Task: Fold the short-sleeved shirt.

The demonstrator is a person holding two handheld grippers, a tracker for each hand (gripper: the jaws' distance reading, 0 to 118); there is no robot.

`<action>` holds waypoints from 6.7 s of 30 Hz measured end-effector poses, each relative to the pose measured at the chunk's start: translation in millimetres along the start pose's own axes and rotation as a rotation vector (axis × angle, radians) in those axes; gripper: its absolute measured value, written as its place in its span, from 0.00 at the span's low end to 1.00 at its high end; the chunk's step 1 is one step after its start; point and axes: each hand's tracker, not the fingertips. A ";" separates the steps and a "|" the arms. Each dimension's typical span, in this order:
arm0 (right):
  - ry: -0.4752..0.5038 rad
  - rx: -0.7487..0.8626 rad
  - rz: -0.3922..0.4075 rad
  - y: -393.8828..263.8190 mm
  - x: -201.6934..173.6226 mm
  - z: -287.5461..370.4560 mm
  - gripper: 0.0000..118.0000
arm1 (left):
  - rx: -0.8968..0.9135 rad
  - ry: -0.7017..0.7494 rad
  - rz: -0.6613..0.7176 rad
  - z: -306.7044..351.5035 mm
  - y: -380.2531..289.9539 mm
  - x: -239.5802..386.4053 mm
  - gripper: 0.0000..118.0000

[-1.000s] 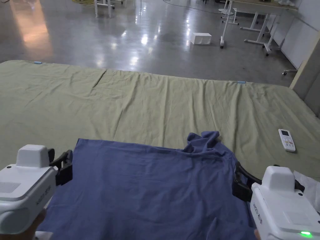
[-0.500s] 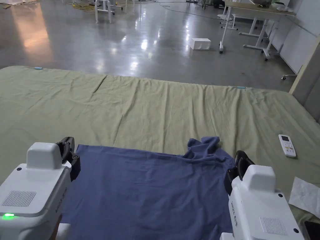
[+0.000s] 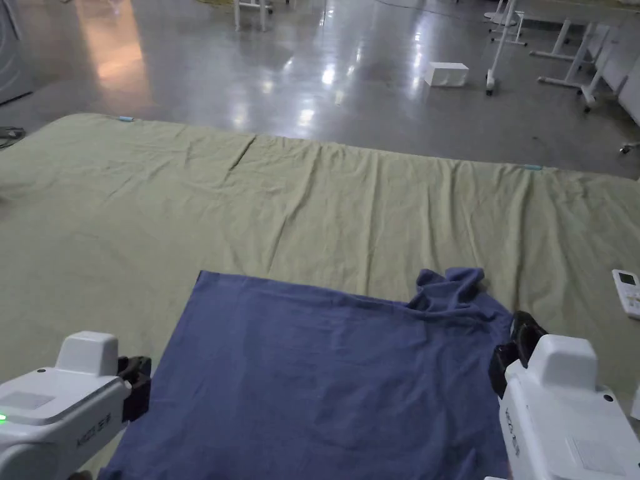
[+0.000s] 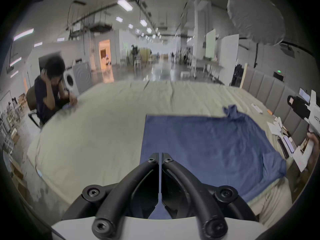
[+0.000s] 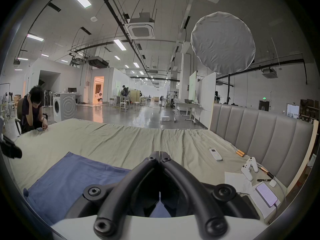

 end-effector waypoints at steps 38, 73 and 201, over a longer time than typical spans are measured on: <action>0.029 -0.375 0.040 -45.6 47.2 30.1 0.00 | -0.404 0.004 0.063 -43.3 -80.3 -30.9 0.05; 0.062 -0.892 -0.070 -136.9 98.2 55.3 0.06 | -0.329 0.006 0.068 -26.4 -69.3 -23.5 0.05; 0.029 -0.757 -0.008 -117.8 129.2 -86.8 0.61 | -0.313 0.028 -0.070 -137.7 4.4 -2.3 0.09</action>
